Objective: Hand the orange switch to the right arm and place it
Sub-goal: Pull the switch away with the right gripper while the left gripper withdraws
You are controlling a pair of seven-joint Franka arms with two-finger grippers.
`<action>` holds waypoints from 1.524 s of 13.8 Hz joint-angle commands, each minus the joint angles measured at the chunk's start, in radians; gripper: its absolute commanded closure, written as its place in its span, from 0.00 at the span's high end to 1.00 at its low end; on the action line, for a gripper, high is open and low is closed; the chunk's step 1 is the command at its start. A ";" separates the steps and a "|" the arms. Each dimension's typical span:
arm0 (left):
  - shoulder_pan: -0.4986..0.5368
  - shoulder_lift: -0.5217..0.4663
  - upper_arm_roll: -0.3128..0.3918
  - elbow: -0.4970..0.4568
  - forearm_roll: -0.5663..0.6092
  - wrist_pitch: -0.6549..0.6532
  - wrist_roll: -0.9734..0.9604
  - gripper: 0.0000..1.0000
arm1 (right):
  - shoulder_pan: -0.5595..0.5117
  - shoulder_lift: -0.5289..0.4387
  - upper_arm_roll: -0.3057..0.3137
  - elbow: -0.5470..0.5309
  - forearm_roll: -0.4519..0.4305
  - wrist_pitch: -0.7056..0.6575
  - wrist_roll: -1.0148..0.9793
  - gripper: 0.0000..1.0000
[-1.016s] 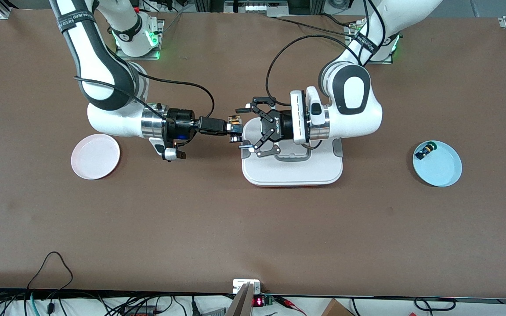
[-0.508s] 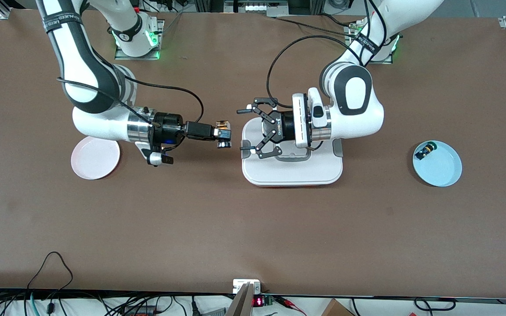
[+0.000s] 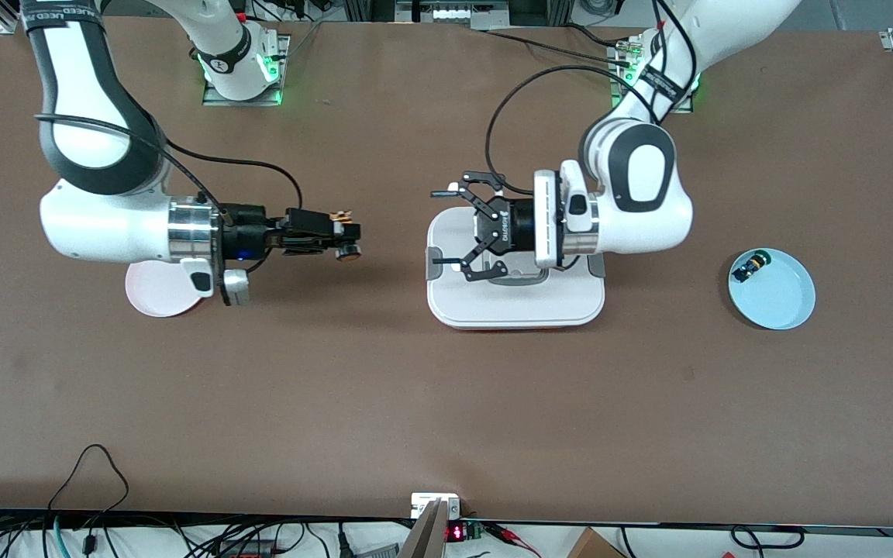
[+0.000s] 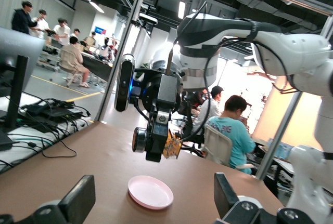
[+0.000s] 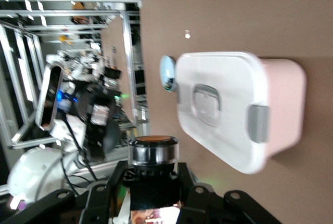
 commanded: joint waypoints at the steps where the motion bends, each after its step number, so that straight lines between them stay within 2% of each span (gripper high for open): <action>1: 0.102 -0.019 -0.004 0.005 0.169 -0.128 -0.152 1.00 | -0.084 -0.004 0.008 0.055 -0.190 -0.094 0.019 0.00; 3: 0.145 -0.025 -0.004 0.033 0.278 -0.208 -0.290 1.00 | -0.135 -0.004 0.008 0.107 -0.380 -0.154 0.016 0.00; 6: 0.177 -0.105 0.005 0.041 0.450 -0.289 -0.588 1.00 | -0.188 -0.013 0.006 0.176 -0.643 -0.257 0.007 0.00; 8: 0.196 -0.134 0.005 0.112 0.687 -0.383 -0.852 1.00 | -0.231 -0.013 0.006 0.229 -0.782 -0.333 -0.010 0.00; 10: 0.194 -0.129 -0.001 0.203 0.934 -0.496 -1.064 1.00 | -0.259 -0.021 0.006 0.261 -0.944 -0.349 -0.092 0.00; 13: 0.193 -0.128 0.000 0.284 1.169 -0.665 -1.319 1.00 | -0.268 -0.027 0.005 0.292 -1.069 -0.349 -0.143 0.00; 14: 0.191 -0.128 0.002 0.310 1.248 -0.706 -1.364 1.00 | -0.252 -0.039 -0.017 0.293 -1.092 -0.348 -0.145 0.00; 16: 0.188 -0.128 0.002 0.340 1.393 -0.766 -1.453 1.00 | -0.201 -0.074 -0.041 0.226 -1.147 -0.299 -0.101 0.00; 18: 0.177 -0.128 -0.003 0.357 1.536 -0.776 -1.531 1.00 | -0.199 -0.158 -0.041 0.041 -1.166 -0.144 -0.088 0.00; 21: 0.177 -0.128 -0.008 0.361 1.676 -0.776 -1.683 1.00 | -0.201 -0.237 -0.040 -0.208 -1.168 0.080 -0.042 0.00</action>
